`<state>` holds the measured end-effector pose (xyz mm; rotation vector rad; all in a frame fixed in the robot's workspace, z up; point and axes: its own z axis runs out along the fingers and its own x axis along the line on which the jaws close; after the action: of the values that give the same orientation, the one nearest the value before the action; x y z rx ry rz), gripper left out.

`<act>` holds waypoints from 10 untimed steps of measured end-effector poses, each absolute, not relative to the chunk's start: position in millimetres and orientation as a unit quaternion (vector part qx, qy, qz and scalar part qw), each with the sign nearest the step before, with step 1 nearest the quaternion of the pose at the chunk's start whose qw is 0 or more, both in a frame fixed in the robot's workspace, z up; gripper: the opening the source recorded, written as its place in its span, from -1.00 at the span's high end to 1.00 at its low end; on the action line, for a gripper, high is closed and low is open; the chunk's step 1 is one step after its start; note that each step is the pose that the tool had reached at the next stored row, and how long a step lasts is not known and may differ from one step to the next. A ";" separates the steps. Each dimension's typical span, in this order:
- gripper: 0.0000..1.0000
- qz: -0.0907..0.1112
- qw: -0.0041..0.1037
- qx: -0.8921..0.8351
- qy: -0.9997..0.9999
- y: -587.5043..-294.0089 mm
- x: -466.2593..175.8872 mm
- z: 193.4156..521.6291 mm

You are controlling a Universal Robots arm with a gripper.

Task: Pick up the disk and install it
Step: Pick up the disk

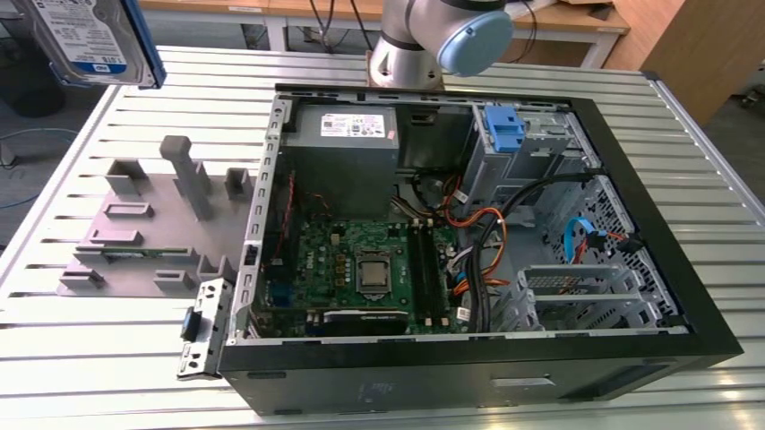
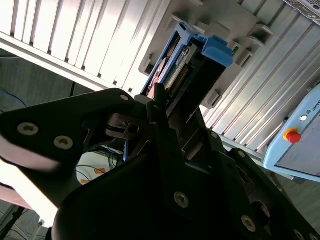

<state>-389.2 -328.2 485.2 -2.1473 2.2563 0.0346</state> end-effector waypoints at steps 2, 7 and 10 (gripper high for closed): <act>0.31 0.011 0.013 -0.689 0.724 -328.2 -388.8 485.2; 0.31 0.011 0.013 -0.689 0.724 -328.2 -388.0 485.3; 0.31 0.011 0.013 -0.689 0.724 -328.2 -386.6 485.2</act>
<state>-386.6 -328.2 485.2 -2.1476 2.2562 0.0344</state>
